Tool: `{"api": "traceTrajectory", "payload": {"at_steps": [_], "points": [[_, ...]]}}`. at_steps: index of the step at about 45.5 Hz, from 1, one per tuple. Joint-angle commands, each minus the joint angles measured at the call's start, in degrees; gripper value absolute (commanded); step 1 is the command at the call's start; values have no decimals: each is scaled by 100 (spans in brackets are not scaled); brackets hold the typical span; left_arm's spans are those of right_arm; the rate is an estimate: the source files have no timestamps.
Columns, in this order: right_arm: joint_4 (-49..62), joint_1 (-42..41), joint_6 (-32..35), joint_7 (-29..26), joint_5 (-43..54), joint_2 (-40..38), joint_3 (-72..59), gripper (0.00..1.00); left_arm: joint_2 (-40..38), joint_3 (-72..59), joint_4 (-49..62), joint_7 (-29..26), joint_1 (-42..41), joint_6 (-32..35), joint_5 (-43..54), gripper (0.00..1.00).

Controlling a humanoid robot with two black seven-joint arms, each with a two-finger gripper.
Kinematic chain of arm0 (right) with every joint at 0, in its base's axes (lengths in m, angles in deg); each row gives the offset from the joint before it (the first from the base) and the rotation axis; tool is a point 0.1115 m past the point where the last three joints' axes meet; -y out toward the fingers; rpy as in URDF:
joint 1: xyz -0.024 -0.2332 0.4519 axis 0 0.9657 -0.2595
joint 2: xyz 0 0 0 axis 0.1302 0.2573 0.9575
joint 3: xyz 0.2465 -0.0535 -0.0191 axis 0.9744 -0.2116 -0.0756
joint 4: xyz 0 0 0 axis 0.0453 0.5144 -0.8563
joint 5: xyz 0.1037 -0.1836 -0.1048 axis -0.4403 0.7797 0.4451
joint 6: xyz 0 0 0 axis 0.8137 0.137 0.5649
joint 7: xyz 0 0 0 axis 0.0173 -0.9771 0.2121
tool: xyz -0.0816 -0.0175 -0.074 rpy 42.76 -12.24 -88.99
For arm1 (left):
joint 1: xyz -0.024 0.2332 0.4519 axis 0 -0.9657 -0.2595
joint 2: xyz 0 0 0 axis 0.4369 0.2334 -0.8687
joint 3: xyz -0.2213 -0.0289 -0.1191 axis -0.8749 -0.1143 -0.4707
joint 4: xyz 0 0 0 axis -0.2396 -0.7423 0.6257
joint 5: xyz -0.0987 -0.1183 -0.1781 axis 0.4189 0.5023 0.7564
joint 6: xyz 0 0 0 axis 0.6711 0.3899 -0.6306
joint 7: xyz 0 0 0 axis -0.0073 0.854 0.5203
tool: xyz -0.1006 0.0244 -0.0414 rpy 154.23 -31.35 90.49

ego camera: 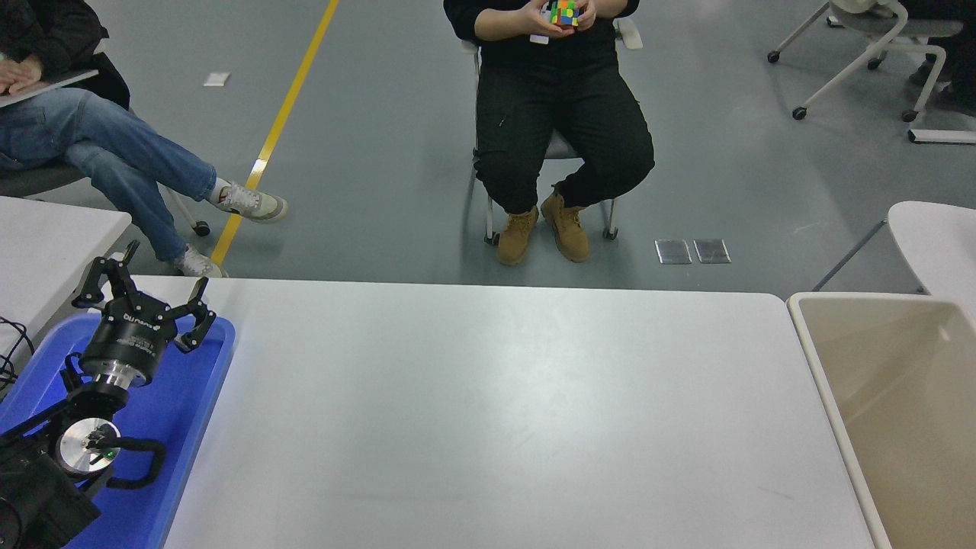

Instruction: Clean the table surface

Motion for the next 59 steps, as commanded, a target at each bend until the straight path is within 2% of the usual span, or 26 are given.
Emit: {"api": "traceTrajectory", "payload": {"at_steps": [1, 14, 29, 59], "points": [[13, 482, -234, 6, -18, 499, -44, 0, 0, 0, 0, 0, 0, 0, 0, 100], [22, 685, -673, 32, -18, 930, -79, 0, 0, 0, 0, 0, 0, 0, 0, 100], [233, 755, -1191, 32, -18, 1422, -773, 0, 0, 0, 0, 0, 0, 0, 0, 100], [268, 737, -1306, 32, -18, 1660, -879, 0, 0, 0, 0, 0, 0, 0, 0, 100]]}}
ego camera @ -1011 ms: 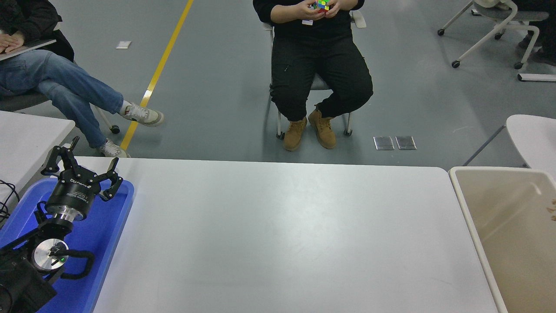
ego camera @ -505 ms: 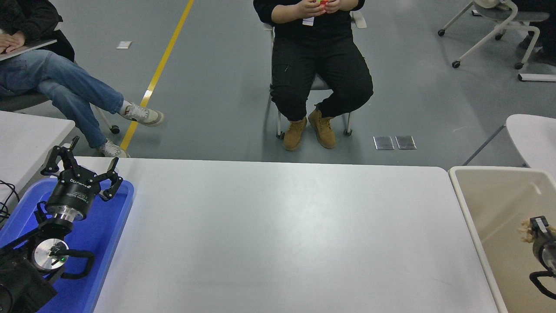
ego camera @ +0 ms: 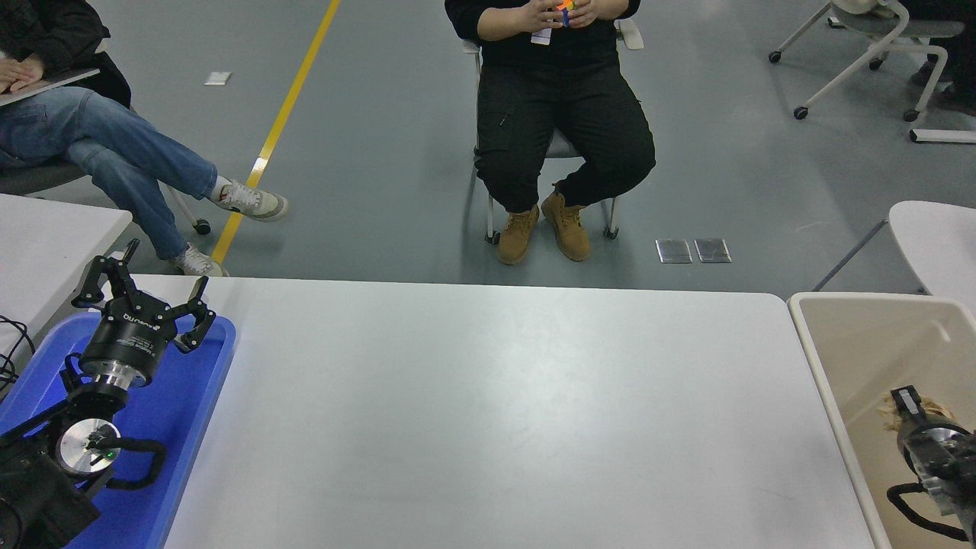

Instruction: Clean the table surface

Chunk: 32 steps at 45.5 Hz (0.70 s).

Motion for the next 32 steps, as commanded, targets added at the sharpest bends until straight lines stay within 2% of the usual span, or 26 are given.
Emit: {"api": "traceTrajectory", "payload": {"at_steps": [1, 10, 16, 21, 28, 32], "points": [[12, -5, -27, 0, 0, 34, -30, 0, 0, 0, 0, 0, 0, 0, 0, 100], [30, -13, -71, 0, 0, 16, -12, 2, 0, 0, 0, 0, 0, 0, 0, 100], [30, -40, -334, 0, 0, -36, 6, 57, 0, 0, 0, 0, 0, 0, 0, 100], [30, -31, -387, -8, 0, -98, 49, 82, 0, 0, 0, 0, 0, 0, 0, 100], [13, -40, -387, 0, 0, -124, 111, 96, 0, 0, 0, 0, 0, 0, 0, 100], [-5, -66, -361, 0, 0, -124, 172, 96, 0, 0, 0, 0, 0, 0, 0, 100]]}}
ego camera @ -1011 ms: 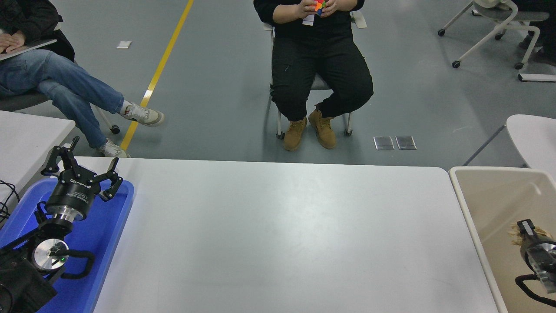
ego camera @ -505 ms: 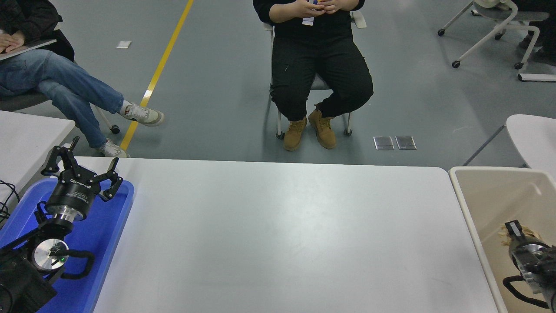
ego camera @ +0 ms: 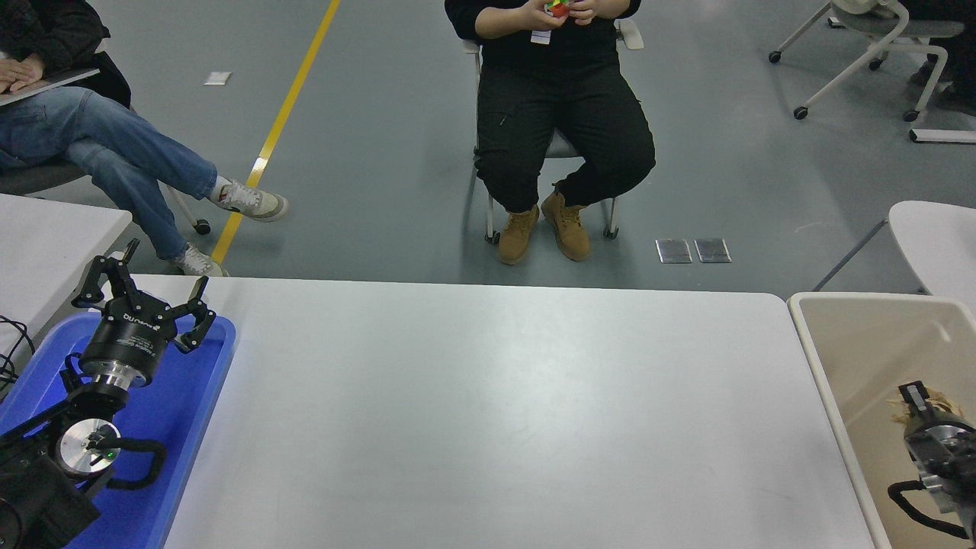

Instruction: Clean the table surface

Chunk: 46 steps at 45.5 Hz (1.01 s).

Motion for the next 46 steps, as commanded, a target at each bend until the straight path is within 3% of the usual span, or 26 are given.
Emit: {"api": "traceTrajectory", "payload": {"at_steps": [1, 13, 24, 35, 46], "points": [[-36, -45, -36, 0, 0, -39, 145, 97, 0, 0, 0, 0, 0, 0, 0, 100], [-62, -221, 26, -26, 0, -311, 857, 98, 0, 0, 0, 0, 0, 0, 0, 100], [-519, -1020, 52, 0, 0, -1075, 2070, 98, 0, 0, 0, 0, 0, 0, 0, 100], [-2215, -1293, 26, 0, 0, -2042, 2940, 98, 0, 0, 0, 0, 0, 0, 0, 100], [-2910, -1478, 35, 0, -17, -2227, 4003, 98, 0, 0, 0, 0, 0, 0, 0, 100]]}}
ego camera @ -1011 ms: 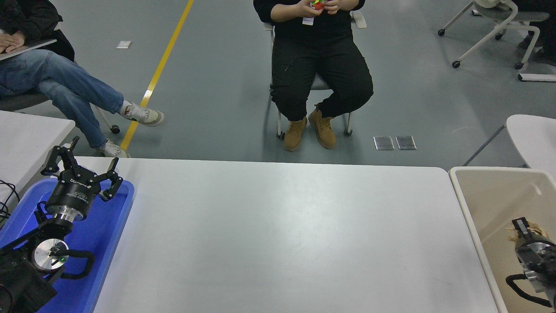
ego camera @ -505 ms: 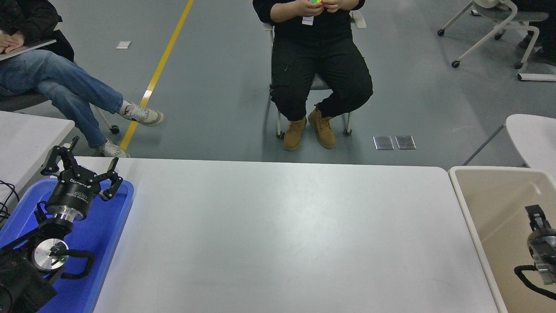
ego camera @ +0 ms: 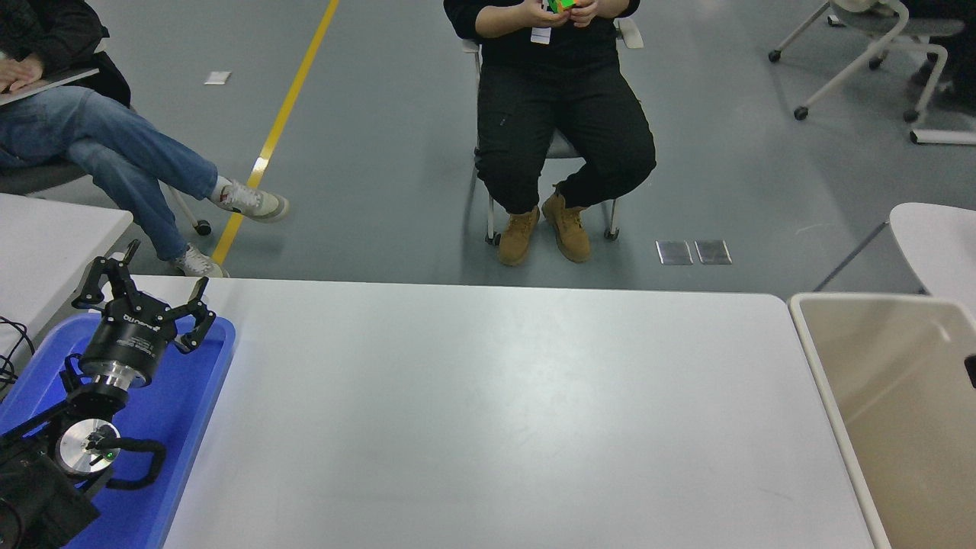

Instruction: Clean the table surface

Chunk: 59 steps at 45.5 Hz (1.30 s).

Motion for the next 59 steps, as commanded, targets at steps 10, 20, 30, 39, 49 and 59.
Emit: {"api": "traceTrajectory", "payload": {"at_steps": [10, 20, 30, 39, 49, 59], "points": [[-1922, -185, 39, 2, 4, -554, 1962, 98, 0, 0, 0, 0, 0, 0, 0, 100], [-2836, -106, 188, 160, 4, -608, 2815, 98, 0, 0, 0, 0, 0, 0, 0, 100], [-3610, 307, 636, 248, 4, -248, 4088, 98, 0, 0, 0, 0, 0, 0, 0, 100], [-4040, 1071, 1410, 248, 12, 526, 5171, 98, 0, 0, 0, 0, 0, 0, 0, 100], [-4111, 1757, 1480, 248, 48, 974, 4987, 98, 0, 0, 0, 0, 0, 0, 0, 100], [-4032, 2091, 1454, 257, 56, 1098, 4302, 98, 0, 0, 0, 0, 0, 0, 0, 100]]}}
